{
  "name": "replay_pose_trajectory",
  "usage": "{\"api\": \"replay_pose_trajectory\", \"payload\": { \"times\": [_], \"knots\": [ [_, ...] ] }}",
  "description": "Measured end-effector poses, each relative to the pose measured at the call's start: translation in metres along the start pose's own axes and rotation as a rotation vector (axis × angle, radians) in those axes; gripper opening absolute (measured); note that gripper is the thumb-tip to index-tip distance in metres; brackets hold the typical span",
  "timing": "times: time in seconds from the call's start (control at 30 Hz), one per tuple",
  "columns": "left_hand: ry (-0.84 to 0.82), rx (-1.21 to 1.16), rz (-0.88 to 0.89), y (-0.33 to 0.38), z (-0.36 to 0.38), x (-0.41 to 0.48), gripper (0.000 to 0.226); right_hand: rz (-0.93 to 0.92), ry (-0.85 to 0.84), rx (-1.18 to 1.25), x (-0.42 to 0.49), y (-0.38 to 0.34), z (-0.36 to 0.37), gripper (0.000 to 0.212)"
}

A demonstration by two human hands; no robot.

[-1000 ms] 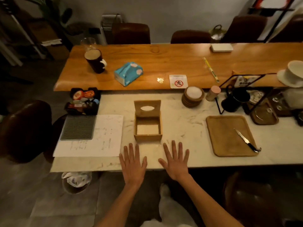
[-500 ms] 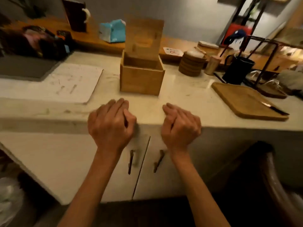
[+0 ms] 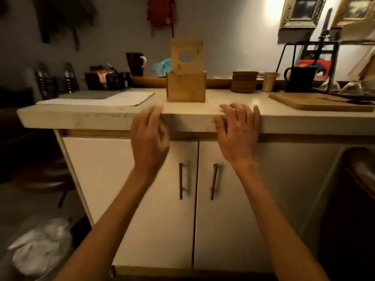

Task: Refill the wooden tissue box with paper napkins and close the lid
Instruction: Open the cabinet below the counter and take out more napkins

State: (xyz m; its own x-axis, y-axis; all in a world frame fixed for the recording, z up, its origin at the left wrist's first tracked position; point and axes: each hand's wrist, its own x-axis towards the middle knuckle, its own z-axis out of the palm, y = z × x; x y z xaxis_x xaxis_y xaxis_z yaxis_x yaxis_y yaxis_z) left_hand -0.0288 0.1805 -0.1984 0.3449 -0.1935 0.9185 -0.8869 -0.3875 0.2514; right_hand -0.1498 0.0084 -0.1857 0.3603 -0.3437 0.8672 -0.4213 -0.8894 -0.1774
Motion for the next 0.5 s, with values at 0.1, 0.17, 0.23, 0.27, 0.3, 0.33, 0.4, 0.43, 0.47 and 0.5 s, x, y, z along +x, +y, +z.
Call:
{"api": "replay_pose_trajectory", "payload": {
  "times": [0.1, 0.17, 0.23, 0.27, 0.3, 0.33, 0.4, 0.43, 0.47, 0.5],
  "knots": [
    [-0.058, -0.219, -0.242, 0.01, 0.009, -0.076, 0.03, 0.043, -0.009, 0.295, -0.041, 0.002, -0.002, 0.048],
    [-0.276, -0.385, -0.548, 0.018, 0.022, -0.095, 0.026, 0.087, 0.012, 0.545, -0.078, 0.002, 0.001, 0.041],
    [-0.464, -0.536, -0.812, 0.021, 0.031, -0.091, 0.029, 0.173, -0.02, 0.686, -0.104, -0.001, 0.009, 0.035],
    [-0.541, -0.594, -0.874, 0.02, 0.034, -0.088, 0.033, 0.233, -0.064, 0.721, -0.111, -0.004, 0.014, 0.035],
    [-0.599, -0.619, -0.899, 0.021, 0.034, -0.085, 0.037, 0.297, -0.111, 0.758, -0.114, -0.007, 0.016, 0.035],
    [-0.634, -0.618, -0.902, 0.023, 0.031, -0.084, 0.04, 0.36, -0.148, 0.798, -0.115, -0.009, 0.018, 0.035],
    [-0.66, -0.603, -0.878, 0.032, 0.012, -0.088, 0.047, 0.469, -0.225, 0.91, -0.116, -0.013, 0.018, 0.034],
    [-0.675, -0.596, -0.857, 0.036, -0.004, -0.093, 0.05, 0.511, -0.289, 1.0, -0.118, -0.015, 0.017, 0.035],
    [-0.693, -0.582, -0.835, 0.038, -0.023, -0.097, 0.053, 0.539, -0.381, 1.131, -0.122, -0.018, 0.014, 0.038],
    [-0.721, -0.578, -0.828, 0.037, -0.045, -0.101, 0.056, 0.555, -0.509, 1.299, -0.128, -0.022, 0.009, 0.043]
  ]
}}
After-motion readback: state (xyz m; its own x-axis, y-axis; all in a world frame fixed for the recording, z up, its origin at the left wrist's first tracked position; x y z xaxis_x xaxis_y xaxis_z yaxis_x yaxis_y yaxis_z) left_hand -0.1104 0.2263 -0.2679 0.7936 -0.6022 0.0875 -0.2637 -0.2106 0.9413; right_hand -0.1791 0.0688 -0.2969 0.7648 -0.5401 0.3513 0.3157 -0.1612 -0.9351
